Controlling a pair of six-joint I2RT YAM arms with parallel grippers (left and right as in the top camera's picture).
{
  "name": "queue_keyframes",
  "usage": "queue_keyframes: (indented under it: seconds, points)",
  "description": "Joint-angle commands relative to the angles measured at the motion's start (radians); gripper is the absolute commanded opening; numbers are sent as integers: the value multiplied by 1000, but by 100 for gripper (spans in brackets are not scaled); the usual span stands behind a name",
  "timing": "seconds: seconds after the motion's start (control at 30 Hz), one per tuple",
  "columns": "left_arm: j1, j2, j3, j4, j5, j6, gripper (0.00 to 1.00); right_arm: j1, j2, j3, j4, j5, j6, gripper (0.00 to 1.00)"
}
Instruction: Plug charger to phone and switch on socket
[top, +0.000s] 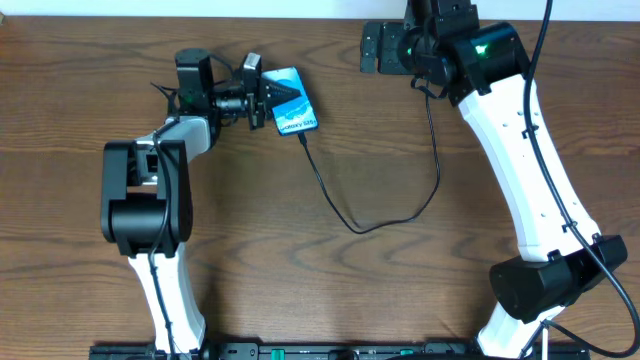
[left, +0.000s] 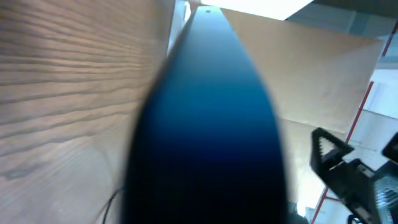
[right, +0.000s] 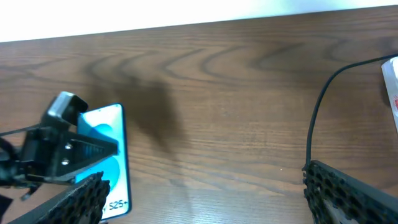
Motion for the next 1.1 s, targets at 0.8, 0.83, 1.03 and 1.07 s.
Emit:
queue_keyframes:
  seconds: [0.8,0.83,1.03,1.07]
  points:
    - [8,-314,30,365,149,-60,7,-2,-16,14,11,-29,-8,99]
    - [8,-314,30,365,149,-58,7,-2,-16,14,10,-30,-8,99]
    - [37,-314,30,350,116,-222,7,7,-16,14,16,-30,0,99]
    - [47,-314,30,336,93,-283,7,7,-16,14,18,-30,0,99]
